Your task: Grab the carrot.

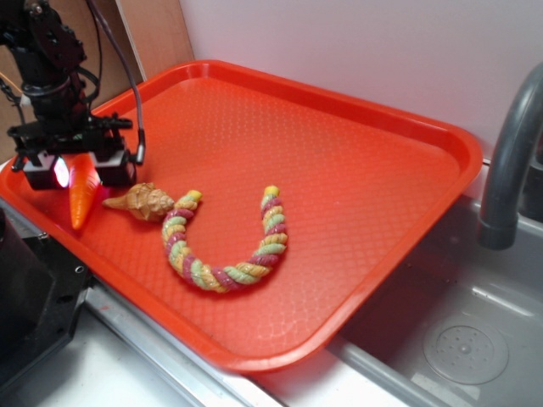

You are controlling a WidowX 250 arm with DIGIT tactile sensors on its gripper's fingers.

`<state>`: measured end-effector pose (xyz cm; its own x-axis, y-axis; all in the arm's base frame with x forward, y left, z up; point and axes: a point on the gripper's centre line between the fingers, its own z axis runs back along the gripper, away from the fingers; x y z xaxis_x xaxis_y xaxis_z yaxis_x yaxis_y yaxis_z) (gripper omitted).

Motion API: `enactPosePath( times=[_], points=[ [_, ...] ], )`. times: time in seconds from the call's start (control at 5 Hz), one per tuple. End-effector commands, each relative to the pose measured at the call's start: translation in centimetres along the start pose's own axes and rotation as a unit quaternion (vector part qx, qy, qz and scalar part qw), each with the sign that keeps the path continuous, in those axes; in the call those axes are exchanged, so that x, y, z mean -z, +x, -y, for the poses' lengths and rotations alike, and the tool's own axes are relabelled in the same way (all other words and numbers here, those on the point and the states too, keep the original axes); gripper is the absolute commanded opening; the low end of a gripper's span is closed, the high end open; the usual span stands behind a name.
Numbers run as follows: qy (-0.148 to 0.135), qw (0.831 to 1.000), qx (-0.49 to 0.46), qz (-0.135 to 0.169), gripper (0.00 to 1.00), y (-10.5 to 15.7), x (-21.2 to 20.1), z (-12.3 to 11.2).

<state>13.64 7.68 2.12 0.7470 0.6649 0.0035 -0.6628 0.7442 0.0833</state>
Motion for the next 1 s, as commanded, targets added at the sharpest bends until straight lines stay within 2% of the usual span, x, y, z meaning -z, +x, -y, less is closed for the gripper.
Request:
enactPosePath(
  times=[0.0, 0.2, 0.4, 0.6, 0.8],
  points=[
    [-0.096, 0.963, 0.238, 0.082, 0.0, -0.3, -9.2, 3.5],
    [-0.118, 0.928, 0.338, 0.107, 0.0, -0.9, -14.4, 4.5],
    [-0.12, 0.912, 0.384, 0.083, 0.0, -0.4, -19.0, 6.3],
    [-0.088, 0.921, 0.375, 0.06, 0.0, -0.3, -20.0, 7.4],
    [-0.069, 0.922, 0.377, 0.053, 0.0, -0.2, -19.5, 7.1]
  ],
)
